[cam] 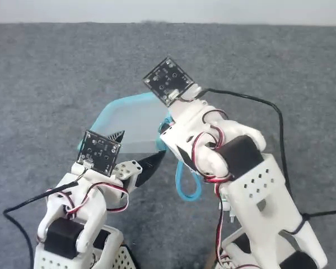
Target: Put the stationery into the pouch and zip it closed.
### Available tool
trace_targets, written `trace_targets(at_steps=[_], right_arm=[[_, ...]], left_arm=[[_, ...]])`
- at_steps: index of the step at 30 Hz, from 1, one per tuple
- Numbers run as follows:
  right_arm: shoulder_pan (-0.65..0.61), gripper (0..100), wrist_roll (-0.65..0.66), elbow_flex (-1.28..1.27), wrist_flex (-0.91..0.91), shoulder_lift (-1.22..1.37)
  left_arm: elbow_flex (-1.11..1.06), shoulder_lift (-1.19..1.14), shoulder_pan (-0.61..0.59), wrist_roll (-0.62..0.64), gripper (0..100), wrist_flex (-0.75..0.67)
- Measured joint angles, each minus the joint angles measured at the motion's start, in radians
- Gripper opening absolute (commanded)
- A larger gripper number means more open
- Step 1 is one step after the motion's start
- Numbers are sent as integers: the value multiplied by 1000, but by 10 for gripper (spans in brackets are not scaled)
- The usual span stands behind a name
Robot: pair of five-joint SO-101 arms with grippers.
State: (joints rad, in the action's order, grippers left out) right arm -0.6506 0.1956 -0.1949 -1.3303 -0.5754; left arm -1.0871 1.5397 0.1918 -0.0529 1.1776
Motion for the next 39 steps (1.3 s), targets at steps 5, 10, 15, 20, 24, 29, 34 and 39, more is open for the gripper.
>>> trace_targets(at_steps=[5,10,15,20,24,29,34,39], right_arm=[[0,7,-6,8,-3,0],[-54,7,-6,8,-12,0],[-64,7,-6,8,-12,0],[-64,7,-6,8,-32,0],[-57,7,-6,6,-32,0],[-54,7,-6,6,-38,0],[-54,7,-6,6,-38,3],[-49,7,-6,-11,-40,-11]], left_arm=[[0,0,2,0,341,-18],[-55,0,2,0,341,-78],[-129,-5,2,0,314,-155],[-135,-8,-51,0,311,-180],[-135,-2,-126,-18,309,-180],[-160,0,-144,-37,250,-193],[-215,0,-167,-72,171,-262],[-232,-11,-203,-84,114,-281]])
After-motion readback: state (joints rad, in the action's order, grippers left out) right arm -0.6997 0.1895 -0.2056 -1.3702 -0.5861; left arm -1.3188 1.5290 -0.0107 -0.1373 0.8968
